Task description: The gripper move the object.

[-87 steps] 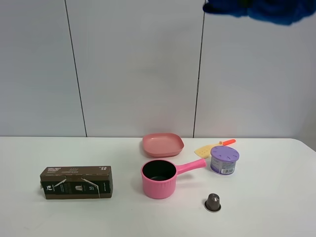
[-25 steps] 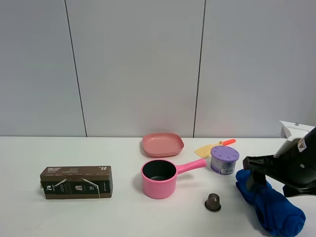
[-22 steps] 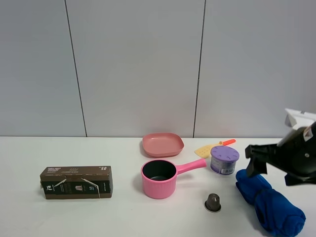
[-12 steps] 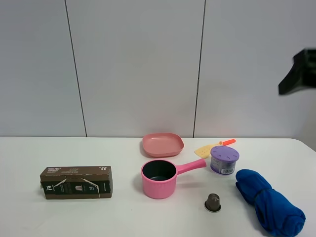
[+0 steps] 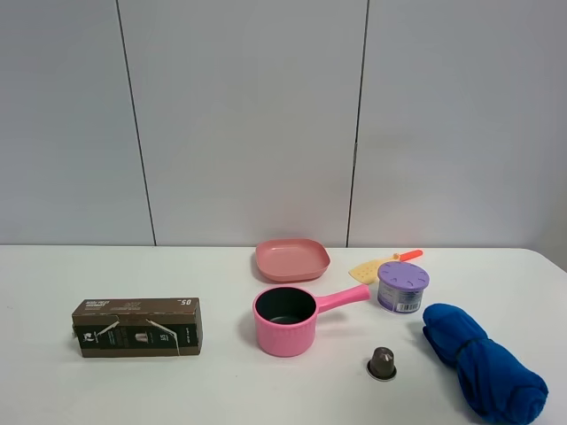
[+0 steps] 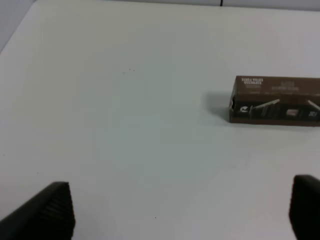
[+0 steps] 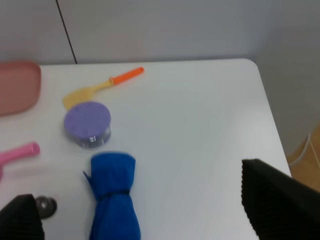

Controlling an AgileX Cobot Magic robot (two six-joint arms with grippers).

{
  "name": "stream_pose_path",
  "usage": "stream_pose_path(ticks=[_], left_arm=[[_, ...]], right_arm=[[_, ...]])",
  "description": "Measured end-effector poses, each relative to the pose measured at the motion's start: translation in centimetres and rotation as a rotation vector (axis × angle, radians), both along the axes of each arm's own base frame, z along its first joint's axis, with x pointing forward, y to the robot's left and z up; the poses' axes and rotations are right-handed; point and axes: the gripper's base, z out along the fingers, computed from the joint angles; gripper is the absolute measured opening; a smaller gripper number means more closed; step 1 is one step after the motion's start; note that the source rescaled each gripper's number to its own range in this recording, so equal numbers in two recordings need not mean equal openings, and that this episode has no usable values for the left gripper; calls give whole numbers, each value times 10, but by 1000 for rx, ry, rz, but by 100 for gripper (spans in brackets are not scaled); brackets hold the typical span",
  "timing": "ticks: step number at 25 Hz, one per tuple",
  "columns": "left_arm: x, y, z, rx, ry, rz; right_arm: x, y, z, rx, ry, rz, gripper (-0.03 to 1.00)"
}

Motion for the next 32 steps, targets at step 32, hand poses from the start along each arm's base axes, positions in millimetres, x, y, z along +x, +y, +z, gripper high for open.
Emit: stream_pose_path(ticks=[32], left_arm=[[0, 0, 0, 0, 0, 0]], right_arm=[[-83, -11, -110, 189, -53, -197, 68]])
